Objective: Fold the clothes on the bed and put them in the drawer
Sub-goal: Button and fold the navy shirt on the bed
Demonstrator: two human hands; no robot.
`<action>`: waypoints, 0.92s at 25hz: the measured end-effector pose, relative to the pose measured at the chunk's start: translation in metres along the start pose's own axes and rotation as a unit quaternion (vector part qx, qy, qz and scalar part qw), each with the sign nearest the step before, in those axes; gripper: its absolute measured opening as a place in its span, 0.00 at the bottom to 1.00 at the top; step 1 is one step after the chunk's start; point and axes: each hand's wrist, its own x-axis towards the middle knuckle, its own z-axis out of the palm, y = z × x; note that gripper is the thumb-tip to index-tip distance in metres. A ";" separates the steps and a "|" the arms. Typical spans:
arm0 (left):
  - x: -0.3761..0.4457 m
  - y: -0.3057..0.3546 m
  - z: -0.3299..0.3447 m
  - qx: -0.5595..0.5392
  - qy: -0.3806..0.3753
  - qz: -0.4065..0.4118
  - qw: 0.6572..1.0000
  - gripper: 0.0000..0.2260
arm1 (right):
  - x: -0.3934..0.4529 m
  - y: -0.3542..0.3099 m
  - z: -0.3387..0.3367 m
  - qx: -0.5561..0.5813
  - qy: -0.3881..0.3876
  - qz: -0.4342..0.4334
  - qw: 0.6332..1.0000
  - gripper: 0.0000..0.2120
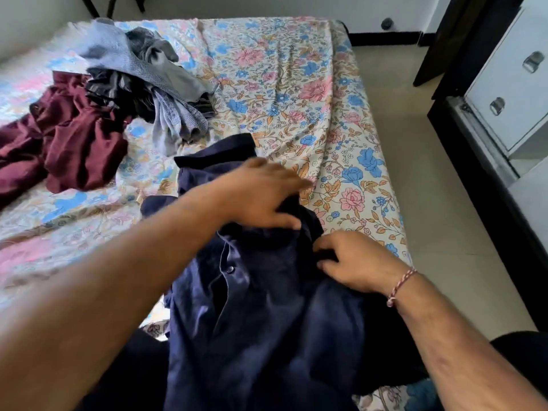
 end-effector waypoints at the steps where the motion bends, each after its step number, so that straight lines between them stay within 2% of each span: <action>1: 0.013 0.004 0.008 0.050 -0.062 0.000 0.997 0.28 | 0.002 0.005 -0.004 0.044 0.045 0.015 0.998 0.12; 2: 0.016 -0.003 0.014 0.043 -0.051 -0.042 0.997 0.20 | 0.001 0.013 -0.010 0.082 0.092 0.033 0.992 0.10; 3: 0.010 -0.017 0.017 -0.002 0.024 -0.098 0.995 0.14 | 0.000 0.022 -0.019 0.103 0.140 0.047 0.984 0.08; 4: -0.005 -0.036 0.018 -0.061 0.123 -0.154 0.979 0.11 | -0.001 0.032 -0.031 0.115 0.183 0.054 0.975 0.04; 5: -0.028 -0.054 0.013 -0.118 0.237 -0.201 0.943 0.09 | -0.003 0.042 -0.046 0.134 0.218 0.050 0.965 0.01; 6: -0.055 -0.070 0.008 -0.155 0.337 -0.240 0.897 0.07 | -0.003 0.048 -0.062 0.156 0.237 0.039 0.958 0.03; 7: -0.083 -0.083 0.004 -0.174 0.403 -0.272 0.856 0.07 | -0.002 0.051 -0.077 0.172 0.240 0.022 0.955 0.05; 8: -0.108 -0.092 0.003 -0.181 0.436 -0.294 0.831 0.09 | 0.004 0.053 -0.089 0.167 0.238 0.012 0.957 0.07; 9: -0.128 -0.096 0.004 -0.166 0.431 -0.314 0.829 0.10 | 0.013 0.054 -0.094 0.143 0.234 0.005 0.962 0.08; 12: -0.153 -0.089 0.029 -0.080 0.319 -0.302 0.895 0.17 | 0.037 0.059 -0.077 0.058 0.231 -0.026 0.971 0.13; 14: -0.157 -0.085 0.042 -0.087 0.260 -0.279 0.920 0.18 | 0.039 0.068 -0.060 0.094 0.254 -0.034 0.962 0.16; 16: -0.156 -0.087 0.041 -0.030 0.262 -0.265 0.927 0.19 | 0.028 0.087 -0.054 0.146 0.299 0.023 0.943 0.12; 17: -0.152 -0.086 0.039 0.002 0.285 -0.253 0.925 0.18 | 0.020 0.097 -0.055 0.146 0.296 0.073 0.941 0.08; 18: -0.144 -0.082 0.035 0.009 0.309 -0.223 0.924 0.17 | 0.013 0.109 -0.055 0.145 0.254 0.125 0.948 0.05; 19: -0.136 -0.077 0.031 -0.015 0.319 -0.177 0.931 0.16 | 0.006 0.115 -0.054 0.144 0.178 0.168 0.959 0.07; 21: -0.119 -0.067 0.028 -0.101 0.269 -0.086 0.954 0.17 | -0.010 0.117 -0.045 0.172 0.018 0.232 0.957 0.11; 23: -0.113 -0.066 0.037 -0.129 0.211 -0.060 0.967 0.19 | -0.018 0.112 -0.032 0.236 -0.044 0.223 0.945 0.08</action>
